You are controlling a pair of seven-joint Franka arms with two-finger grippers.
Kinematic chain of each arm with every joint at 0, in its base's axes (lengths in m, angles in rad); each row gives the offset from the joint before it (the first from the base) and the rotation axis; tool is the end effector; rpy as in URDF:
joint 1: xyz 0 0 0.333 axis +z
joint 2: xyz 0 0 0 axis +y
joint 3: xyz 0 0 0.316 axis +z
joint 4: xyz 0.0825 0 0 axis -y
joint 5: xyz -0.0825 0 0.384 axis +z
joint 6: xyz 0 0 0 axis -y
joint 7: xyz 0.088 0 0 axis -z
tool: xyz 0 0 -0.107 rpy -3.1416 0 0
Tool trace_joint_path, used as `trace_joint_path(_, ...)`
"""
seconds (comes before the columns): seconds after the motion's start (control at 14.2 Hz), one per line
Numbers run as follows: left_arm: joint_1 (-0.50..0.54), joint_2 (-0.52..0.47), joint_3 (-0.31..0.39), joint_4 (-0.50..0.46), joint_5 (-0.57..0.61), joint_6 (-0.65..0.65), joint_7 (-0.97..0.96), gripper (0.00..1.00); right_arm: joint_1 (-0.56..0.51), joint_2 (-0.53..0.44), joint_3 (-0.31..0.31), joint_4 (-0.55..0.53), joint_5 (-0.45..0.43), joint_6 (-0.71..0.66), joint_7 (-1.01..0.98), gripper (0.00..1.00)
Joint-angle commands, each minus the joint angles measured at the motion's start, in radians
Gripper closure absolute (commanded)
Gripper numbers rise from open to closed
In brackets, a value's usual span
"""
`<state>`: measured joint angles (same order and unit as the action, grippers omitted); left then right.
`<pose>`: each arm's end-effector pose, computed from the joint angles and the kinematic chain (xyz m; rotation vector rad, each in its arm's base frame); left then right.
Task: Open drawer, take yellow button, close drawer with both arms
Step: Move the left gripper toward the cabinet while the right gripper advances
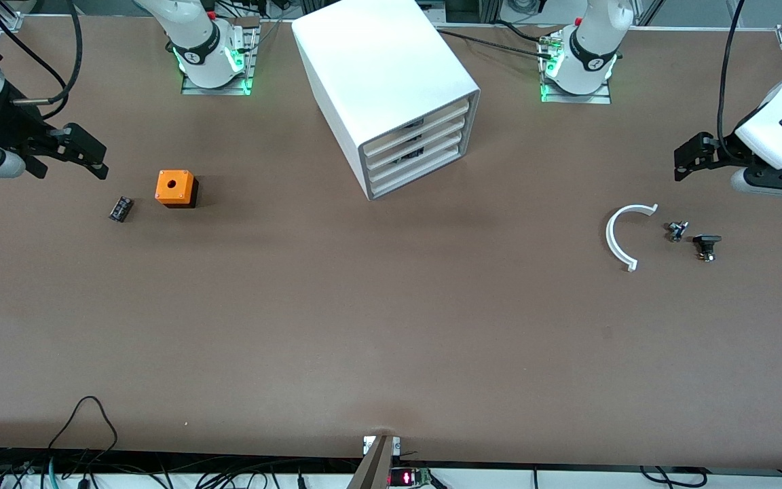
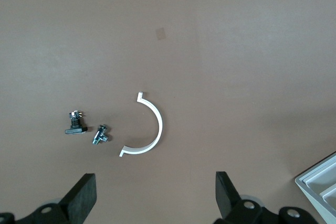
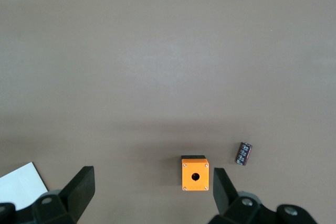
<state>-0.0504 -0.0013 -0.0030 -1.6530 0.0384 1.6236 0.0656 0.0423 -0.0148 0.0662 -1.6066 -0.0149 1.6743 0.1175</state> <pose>0.5559 -0.0258 0.5909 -3.0974 0.1885 0.0440 0.5568 0.0595 0.6252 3.1324 -0.0126 0.1312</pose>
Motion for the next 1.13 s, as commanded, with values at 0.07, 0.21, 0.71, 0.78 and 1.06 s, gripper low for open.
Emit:
trace_joint_path(0.07,0.003,0.012,0.0,0.024,-0.008,-0.019,0.014,0.0,-0.006,-0.016,0.003,0.011,0.0,-0.064,0.002,0.0)
trace_joint_path(0.21,0.003,0.012,0.0,0.024,-0.009,-0.019,0.014,0.0,-0.006,-0.016,0.003,0.011,0.006,-0.056,0.002,0.0)
trace_joint_path(0.71,-0.008,0.012,-0.002,0.024,-0.084,-0.03,0.01,0.0,-0.006,0.001,0.003,0.007,-0.007,-0.056,-0.016,0.0)
trace_joint_path(0.78,-0.009,0.012,-0.002,0.024,-0.092,-0.048,0.013,0.0,-0.006,0.003,0.003,0.007,-0.007,-0.051,-0.015,0.0)
trace_joint_path(1.06,-0.023,0.024,-0.015,0.024,-0.146,-0.138,0.014,0.0,-0.007,0.007,-0.003,0.002,0.004,-0.05,-0.015,0.0)
